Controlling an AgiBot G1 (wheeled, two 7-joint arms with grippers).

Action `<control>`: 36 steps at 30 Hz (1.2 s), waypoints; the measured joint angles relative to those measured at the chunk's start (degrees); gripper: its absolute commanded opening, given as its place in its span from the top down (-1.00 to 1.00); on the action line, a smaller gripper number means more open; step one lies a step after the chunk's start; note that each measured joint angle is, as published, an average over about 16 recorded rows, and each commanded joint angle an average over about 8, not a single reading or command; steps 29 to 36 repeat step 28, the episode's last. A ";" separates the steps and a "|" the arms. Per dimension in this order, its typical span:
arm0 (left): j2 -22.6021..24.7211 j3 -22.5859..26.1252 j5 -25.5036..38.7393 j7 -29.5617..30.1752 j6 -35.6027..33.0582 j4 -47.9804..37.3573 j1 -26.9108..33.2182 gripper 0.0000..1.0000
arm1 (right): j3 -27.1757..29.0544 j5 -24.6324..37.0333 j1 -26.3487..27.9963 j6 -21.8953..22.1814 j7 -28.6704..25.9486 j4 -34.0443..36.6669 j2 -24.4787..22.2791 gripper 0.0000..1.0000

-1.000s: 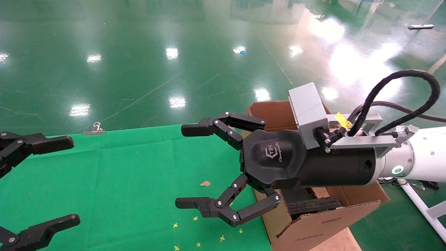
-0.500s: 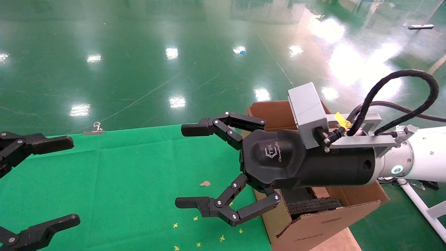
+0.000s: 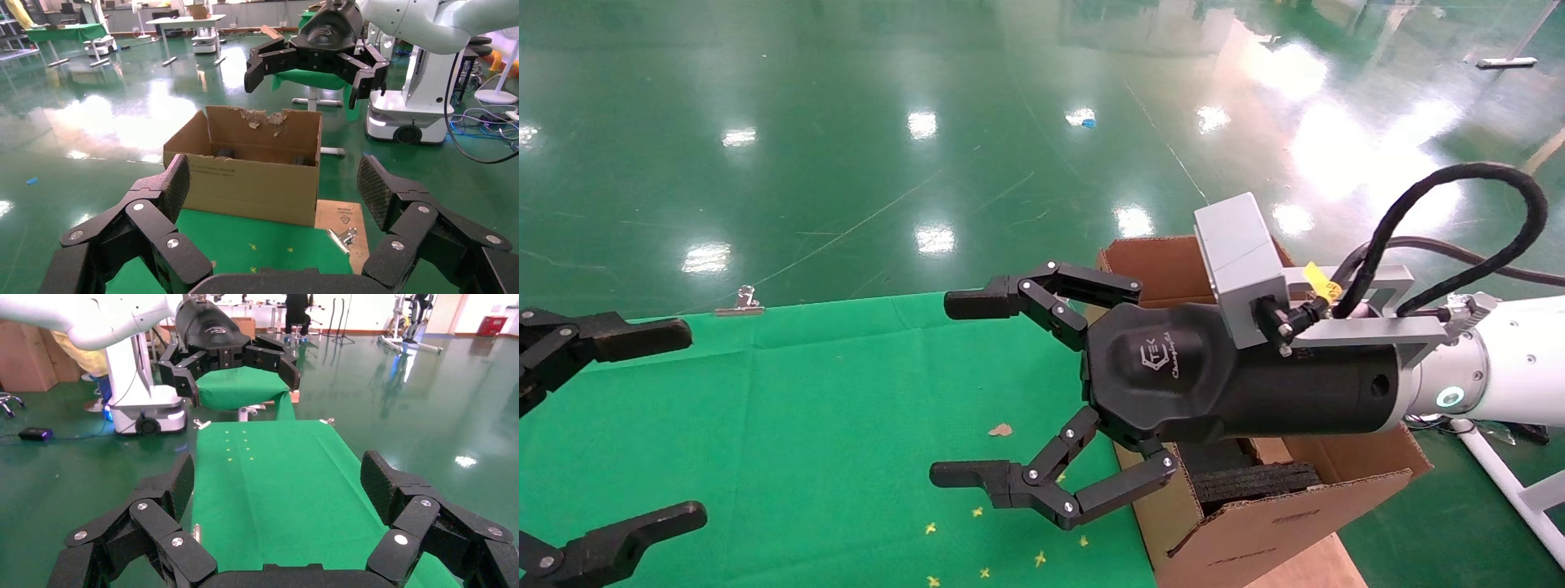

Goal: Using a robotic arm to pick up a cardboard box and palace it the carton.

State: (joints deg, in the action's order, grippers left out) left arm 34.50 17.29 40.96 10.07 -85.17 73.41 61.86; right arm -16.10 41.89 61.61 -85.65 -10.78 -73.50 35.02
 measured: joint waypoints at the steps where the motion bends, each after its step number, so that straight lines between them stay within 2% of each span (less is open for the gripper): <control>1: 0.00 0.00 0.00 0.00 0.00 0.00 0.00 -1.00 | 0.00 0.00 0.00 0.00 0.00 0.00 0.00 -1.00; 36: 0.00 0.00 0.00 0.00 0.00 0.00 0.00 -1.00 | -0.01 0.00 0.02 0.00 0.00 0.01 0.00 -1.00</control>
